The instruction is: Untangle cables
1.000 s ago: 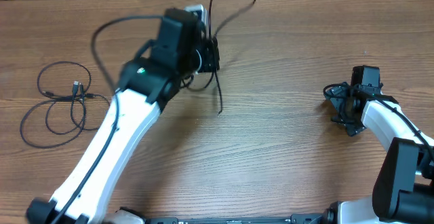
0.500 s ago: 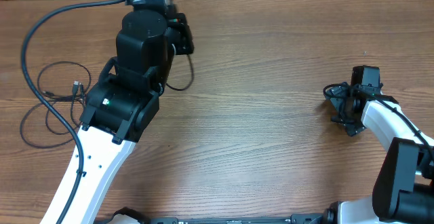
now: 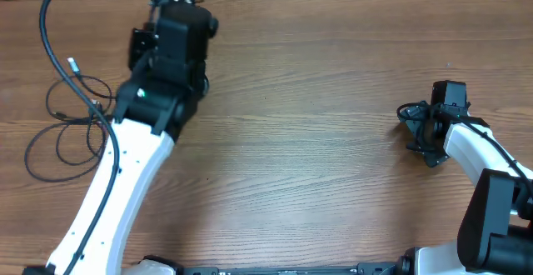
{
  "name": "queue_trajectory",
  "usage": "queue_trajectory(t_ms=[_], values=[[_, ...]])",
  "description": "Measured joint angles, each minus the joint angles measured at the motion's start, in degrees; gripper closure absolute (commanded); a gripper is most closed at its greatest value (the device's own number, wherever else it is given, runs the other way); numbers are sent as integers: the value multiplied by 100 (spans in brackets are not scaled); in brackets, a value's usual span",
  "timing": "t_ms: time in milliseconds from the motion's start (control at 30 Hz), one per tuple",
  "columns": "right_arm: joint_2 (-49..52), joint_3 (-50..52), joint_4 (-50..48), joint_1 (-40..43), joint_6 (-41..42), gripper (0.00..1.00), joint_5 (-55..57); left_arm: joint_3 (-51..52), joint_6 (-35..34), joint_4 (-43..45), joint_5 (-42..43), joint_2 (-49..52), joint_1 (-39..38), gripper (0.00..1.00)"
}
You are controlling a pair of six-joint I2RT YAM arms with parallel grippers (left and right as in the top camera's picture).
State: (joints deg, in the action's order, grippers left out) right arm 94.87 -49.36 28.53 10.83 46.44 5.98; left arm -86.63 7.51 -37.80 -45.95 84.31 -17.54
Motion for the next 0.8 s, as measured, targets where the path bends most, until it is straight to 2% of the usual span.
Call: queue_trajectory(t_ms=[267, 600, 667, 700, 733, 767, 800], values=[[0, 0, -2, 2, 0, 0, 0, 0, 168, -197, -76, 564, 1353, 96], [0, 0, 2, 2, 2, 0, 0, 0, -177, -697, 1196, 859, 2640, 94], [0, 0, -2, 0, 2, 0, 0, 0, -214, -754, 1488, 901, 2817, 53], [0, 0, 2, 0, 0, 0, 2, 0, -254, -780, 1644, 927, 2889, 27], [0, 0, 0, 0, 2, 0, 2, 0, -275, -800, 1794, 960, 2949, 14], [0, 0, 2, 0, -2, 0, 0, 0, -293, -811, 1956, 994, 2999, 7], [0, 0, 0, 2, 2, 0, 0, 0, -299, -831, 2079, 1032, 3029, 4]])
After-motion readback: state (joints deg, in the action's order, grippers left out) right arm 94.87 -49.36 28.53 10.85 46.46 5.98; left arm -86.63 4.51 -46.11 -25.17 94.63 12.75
